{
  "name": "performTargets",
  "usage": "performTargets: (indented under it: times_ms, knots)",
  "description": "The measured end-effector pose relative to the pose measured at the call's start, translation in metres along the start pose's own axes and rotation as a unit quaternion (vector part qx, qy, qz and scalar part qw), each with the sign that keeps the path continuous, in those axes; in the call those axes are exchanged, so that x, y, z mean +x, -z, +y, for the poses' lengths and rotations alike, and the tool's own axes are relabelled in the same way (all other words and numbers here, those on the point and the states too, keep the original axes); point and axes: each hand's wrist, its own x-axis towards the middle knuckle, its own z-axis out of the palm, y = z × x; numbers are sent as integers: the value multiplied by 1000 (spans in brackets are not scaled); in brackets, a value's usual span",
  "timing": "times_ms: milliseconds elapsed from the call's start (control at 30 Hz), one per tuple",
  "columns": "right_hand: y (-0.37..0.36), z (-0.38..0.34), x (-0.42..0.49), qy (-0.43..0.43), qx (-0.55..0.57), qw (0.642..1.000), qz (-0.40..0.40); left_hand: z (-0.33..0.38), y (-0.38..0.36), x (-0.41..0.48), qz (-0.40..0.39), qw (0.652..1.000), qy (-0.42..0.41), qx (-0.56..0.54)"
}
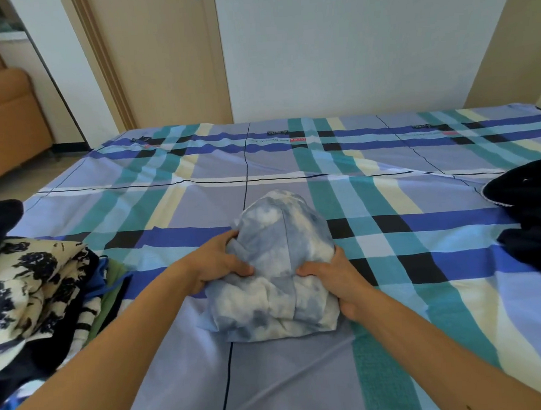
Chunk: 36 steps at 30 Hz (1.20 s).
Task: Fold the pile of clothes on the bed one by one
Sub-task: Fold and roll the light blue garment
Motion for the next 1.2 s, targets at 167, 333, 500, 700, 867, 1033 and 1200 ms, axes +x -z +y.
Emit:
performTargets:
  times_ms: [167, 333, 500, 700, 867, 1033, 1200]
  knots:
    - [18, -4, -12, -48, -33, 997, -58, 5, 40, -13, 202, 902, 17, 382]
    - [20, -15, -11, -79, 36, 992, -93, 52, -19, -59, 107, 954, -114, 257]
    - [12, -13, -14, -65, 42, 994, -75, 46, -72, -68, -12, 937, 51, 346]
    - [6, -25, -31, 14, 150, 986, -75, 40, -66, -64, 15, 994, 33, 106]
    - [8, -49, -47, 29, 205, 964, -166, 62, -47, -85, -27, 958, -38, -284]
    - [15, -62, -59, -26, 120, 964, -236, 76, -46, -94, -39, 889, -113, -442]
    - [25, -76, -76, 15, 23, 969, -244, 74, -51, -96, -21, 901, -52, -431]
